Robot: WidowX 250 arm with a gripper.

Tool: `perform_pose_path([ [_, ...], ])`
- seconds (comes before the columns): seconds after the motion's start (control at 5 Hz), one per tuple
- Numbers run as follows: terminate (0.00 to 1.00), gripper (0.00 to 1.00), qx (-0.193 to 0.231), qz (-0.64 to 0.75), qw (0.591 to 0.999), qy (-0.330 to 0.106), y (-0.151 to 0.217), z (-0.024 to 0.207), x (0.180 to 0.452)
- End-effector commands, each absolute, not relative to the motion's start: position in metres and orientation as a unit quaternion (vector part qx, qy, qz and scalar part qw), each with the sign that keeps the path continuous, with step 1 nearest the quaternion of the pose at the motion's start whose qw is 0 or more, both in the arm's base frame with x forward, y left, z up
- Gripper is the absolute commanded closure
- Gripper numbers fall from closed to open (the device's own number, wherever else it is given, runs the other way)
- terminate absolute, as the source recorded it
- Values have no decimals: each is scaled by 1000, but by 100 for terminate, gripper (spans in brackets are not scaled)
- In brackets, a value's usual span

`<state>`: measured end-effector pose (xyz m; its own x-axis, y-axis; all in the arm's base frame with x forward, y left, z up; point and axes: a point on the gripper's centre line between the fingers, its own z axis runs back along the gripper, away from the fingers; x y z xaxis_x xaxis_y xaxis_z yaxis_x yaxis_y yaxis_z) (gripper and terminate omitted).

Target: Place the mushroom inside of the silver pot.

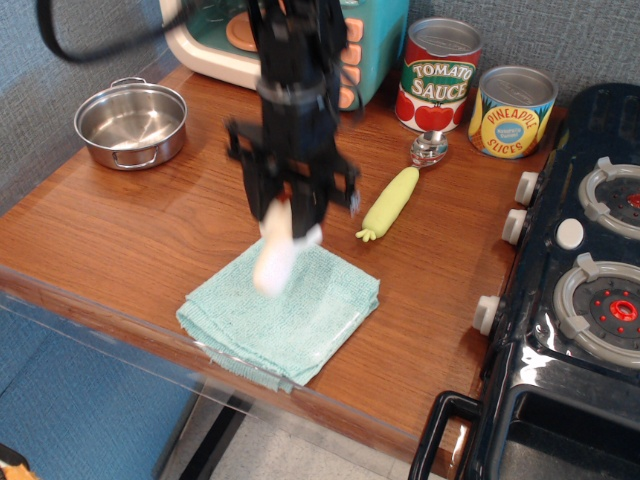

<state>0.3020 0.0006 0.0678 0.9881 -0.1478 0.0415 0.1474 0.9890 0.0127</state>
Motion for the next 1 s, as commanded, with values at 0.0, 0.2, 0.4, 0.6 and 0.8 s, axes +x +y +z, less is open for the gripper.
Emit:
perform_pose_path([
  [0.0,0,100,-5,83,992,-95,78,108,363],
  [0.2,0,100,-10,147,984,-99,109,107,387],
  [0.4,0,100,17,199,975,-100,130,110,396],
  [0.6,0,100,31,227,967,-108,140,118,390],
  [0.8,0,100,49,250,960,-116,151,127,383],
])
